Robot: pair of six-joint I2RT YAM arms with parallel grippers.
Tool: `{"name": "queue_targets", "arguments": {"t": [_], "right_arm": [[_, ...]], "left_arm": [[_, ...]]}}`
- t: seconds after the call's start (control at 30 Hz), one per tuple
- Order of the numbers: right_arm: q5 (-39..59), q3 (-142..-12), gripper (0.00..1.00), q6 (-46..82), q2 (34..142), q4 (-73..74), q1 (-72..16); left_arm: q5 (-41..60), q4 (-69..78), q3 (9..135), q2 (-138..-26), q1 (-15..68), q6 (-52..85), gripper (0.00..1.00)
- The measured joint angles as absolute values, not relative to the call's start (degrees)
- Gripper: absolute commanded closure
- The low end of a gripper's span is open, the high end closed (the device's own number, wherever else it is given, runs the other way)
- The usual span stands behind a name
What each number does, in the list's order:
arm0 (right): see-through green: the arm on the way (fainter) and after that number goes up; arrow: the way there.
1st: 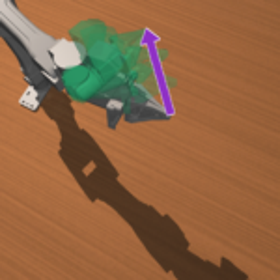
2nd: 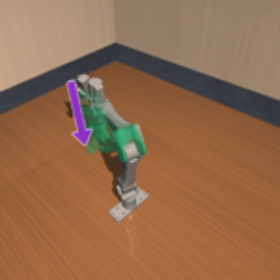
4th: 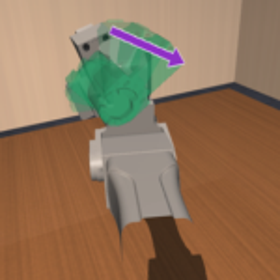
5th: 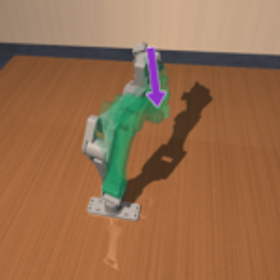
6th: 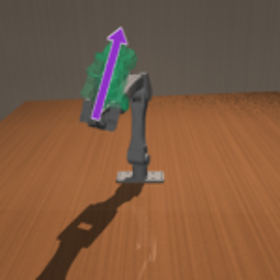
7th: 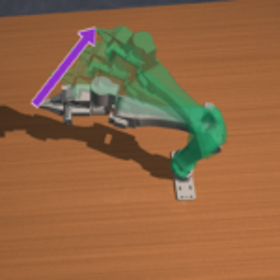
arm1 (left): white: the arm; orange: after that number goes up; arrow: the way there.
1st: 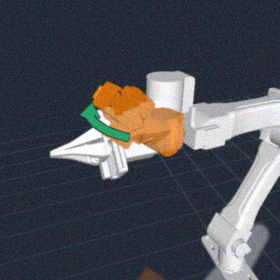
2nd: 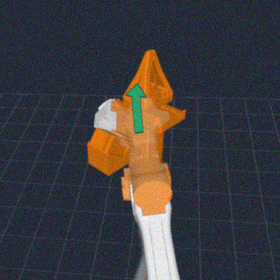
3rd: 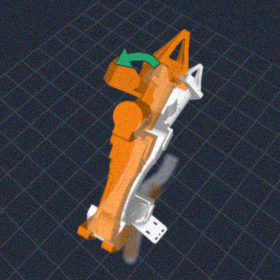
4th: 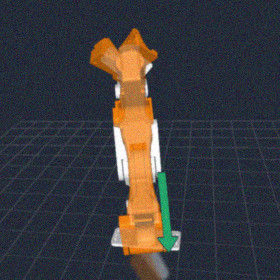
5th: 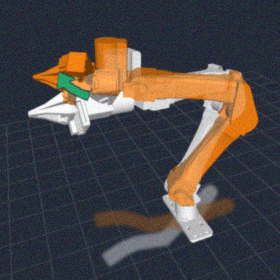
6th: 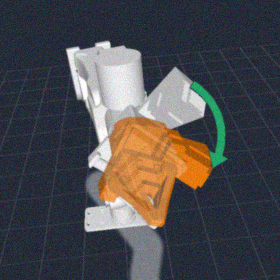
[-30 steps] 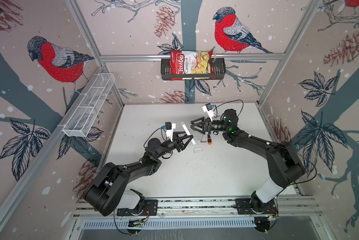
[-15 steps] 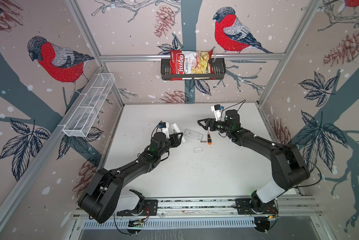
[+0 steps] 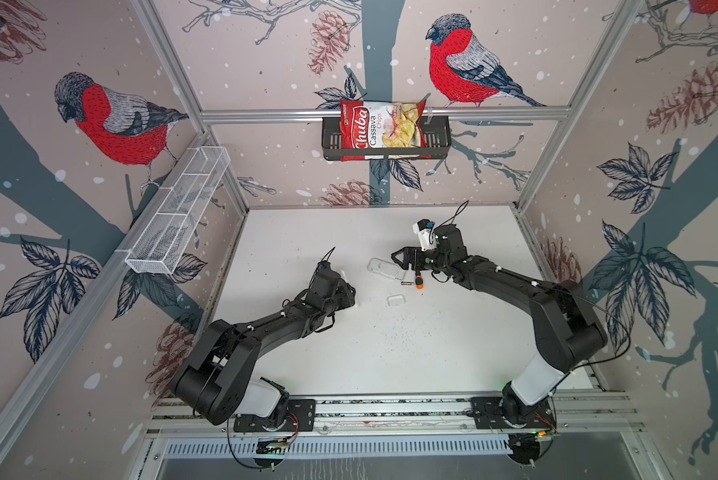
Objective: Unload the batteries from the remote control
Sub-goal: 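Lower the air-conditioner remote toward the table with the left gripper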
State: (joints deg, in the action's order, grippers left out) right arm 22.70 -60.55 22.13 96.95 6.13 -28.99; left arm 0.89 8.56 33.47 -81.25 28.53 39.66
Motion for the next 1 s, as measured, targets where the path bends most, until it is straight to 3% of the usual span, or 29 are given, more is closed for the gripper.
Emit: {"name": "queue_targets", "arguments": {"t": [0.27,0.53,1.0], "right_arm": [[21.89,-61.39,0.16,21.15,98.02,4.23,-29.45],[21.91,-61.76,0.16,20.99,98.24,3.86,-29.78],[21.91,-61.76,0.17,20.97,98.0,3.84,-29.91]], "left_arm": [[1.06,4.01,36.73,-84.27,28.42,37.52,0.61],[1.28,2.15,39.44,-87.59,28.4,36.97,0.44],[2.83,0.89,37.5,-86.37,28.38,36.53,0.26]]}}
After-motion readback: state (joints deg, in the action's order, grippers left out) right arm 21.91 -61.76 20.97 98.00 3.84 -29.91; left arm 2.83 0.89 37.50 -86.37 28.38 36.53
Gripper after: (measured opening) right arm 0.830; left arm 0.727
